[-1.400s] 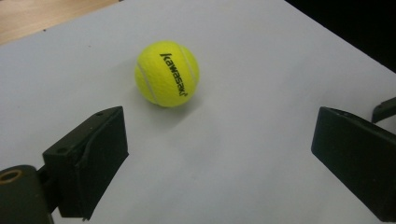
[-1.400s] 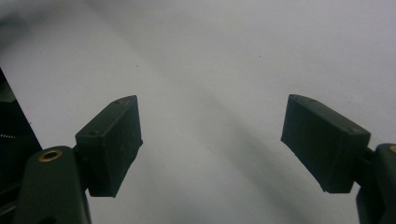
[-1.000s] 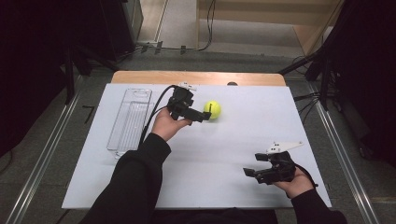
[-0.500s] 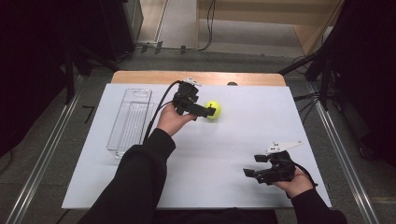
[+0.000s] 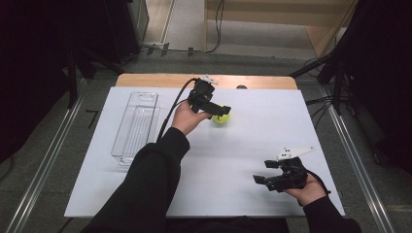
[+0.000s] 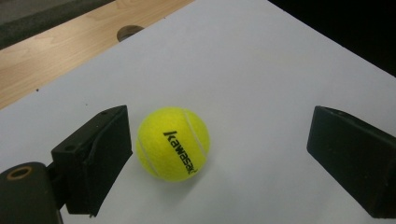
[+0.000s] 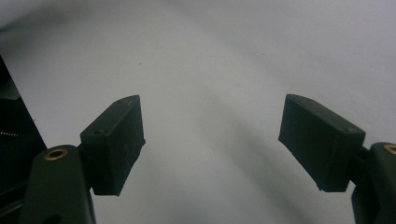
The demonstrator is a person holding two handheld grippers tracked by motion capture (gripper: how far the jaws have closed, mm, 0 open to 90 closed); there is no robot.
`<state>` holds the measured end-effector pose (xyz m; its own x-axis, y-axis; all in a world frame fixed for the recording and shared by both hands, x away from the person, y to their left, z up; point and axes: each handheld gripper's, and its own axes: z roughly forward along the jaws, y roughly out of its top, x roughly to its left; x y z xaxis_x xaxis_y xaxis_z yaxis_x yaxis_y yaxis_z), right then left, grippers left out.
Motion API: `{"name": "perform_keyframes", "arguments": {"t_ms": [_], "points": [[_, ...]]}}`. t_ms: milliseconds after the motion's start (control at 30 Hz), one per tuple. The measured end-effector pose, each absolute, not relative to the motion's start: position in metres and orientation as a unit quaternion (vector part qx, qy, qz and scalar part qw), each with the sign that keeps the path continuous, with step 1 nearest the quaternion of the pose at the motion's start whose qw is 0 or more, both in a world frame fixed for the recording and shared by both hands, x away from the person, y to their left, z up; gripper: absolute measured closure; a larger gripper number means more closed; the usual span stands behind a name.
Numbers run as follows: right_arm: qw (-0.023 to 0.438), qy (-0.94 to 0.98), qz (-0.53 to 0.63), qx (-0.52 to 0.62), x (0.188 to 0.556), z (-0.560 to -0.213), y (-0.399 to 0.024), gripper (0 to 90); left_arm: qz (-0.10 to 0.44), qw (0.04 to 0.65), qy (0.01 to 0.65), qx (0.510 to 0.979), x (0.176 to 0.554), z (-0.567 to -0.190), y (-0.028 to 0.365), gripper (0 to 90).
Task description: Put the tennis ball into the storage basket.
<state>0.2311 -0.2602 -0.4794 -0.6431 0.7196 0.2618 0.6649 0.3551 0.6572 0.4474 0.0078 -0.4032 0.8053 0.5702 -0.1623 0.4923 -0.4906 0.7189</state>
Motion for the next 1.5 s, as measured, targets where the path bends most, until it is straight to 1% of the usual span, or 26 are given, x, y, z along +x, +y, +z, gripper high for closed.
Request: {"name": "perform_keyframes", "arguments": {"t_ms": [133,467,767,1067,1500], "points": [[0.039,0.822,0.383,0.421,0.231,-0.479,-0.261,19.9,0.045,0.408,0.316,0.855,0.454,-0.404,0.007,7.2],[0.037,0.823,0.381,0.419,0.232,-0.479,-0.26,19.9,0.05,0.4,0.324,0.856,0.467,-0.407,-0.003,7.2],[0.035,0.822,0.382,0.421,0.232,-0.479,-0.261,19.8,0.055,0.394,0.337,0.854,0.48,-0.417,-0.008,7.2],[0.032,0.823,0.381,0.42,0.232,-0.48,-0.261,19.9,0.058,0.394,0.334,0.854,0.484,-0.42,-0.017,7.2],[0.032,0.823,0.379,0.422,0.233,-0.48,-0.261,19.8,0.054,0.394,0.339,0.853,0.486,-0.426,-0.019,7.2]]}}
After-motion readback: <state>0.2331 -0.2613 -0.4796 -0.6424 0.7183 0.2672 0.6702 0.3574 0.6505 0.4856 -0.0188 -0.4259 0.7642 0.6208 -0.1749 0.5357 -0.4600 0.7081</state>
